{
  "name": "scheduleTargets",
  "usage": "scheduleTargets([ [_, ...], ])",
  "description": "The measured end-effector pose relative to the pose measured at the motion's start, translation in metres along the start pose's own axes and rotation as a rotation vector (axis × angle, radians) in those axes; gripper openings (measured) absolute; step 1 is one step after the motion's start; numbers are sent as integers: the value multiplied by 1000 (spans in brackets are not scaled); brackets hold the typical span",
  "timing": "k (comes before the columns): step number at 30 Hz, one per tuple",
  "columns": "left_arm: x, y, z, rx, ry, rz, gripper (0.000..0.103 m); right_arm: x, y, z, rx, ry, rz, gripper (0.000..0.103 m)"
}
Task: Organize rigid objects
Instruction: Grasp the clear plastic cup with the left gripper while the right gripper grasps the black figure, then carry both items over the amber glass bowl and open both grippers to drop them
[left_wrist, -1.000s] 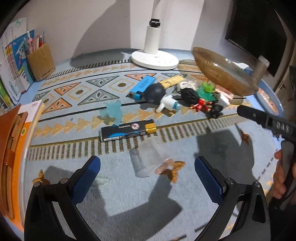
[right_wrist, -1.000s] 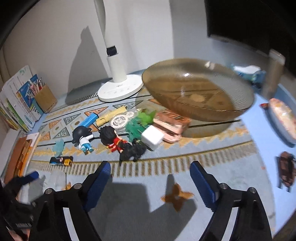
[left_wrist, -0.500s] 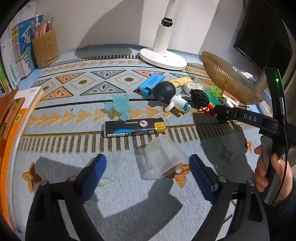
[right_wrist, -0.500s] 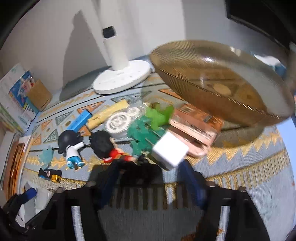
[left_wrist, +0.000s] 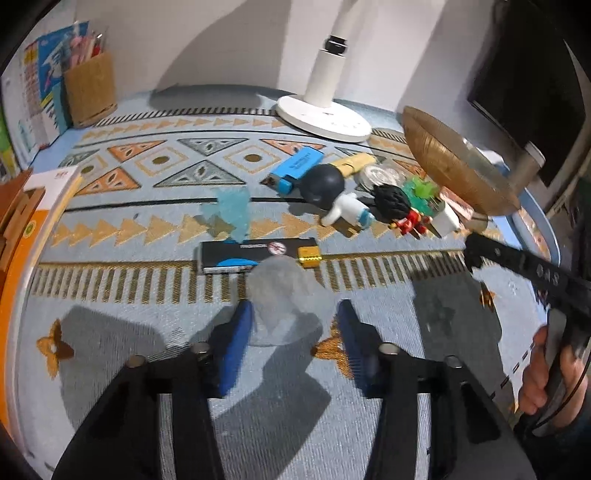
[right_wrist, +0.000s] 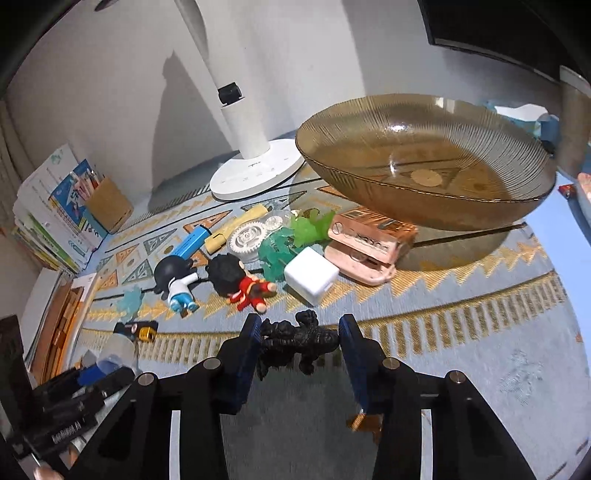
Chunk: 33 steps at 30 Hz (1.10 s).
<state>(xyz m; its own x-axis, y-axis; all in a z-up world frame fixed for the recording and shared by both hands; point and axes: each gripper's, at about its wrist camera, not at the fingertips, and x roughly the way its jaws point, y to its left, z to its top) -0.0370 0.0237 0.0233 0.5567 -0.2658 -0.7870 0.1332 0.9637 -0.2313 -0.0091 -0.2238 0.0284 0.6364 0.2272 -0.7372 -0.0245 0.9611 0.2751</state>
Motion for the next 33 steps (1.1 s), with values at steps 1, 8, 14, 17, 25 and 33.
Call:
scheduleTargets([
  [1,-1,3,1,-11,-6,-2,53,-2,-1,-2,-1,-1,-4,42],
  [8,2,4,8,-34,-13,16,73,3,-15,-11,35,32,5,43],
  [14,12,-2,10,-18,-15,25,41,5,-16,-11,16,27,15,43],
  [17,3,-7,6,14,-47,28,41,7,-20,-12,31,47,22,64],
  [25,-11,-9,2,24,-101,24,41,7,-14,-14,3,38,-7,66],
  [33,-48,-26,10,70,-182,17,41,-11,11,-17,-89,-12,-38,43],
])
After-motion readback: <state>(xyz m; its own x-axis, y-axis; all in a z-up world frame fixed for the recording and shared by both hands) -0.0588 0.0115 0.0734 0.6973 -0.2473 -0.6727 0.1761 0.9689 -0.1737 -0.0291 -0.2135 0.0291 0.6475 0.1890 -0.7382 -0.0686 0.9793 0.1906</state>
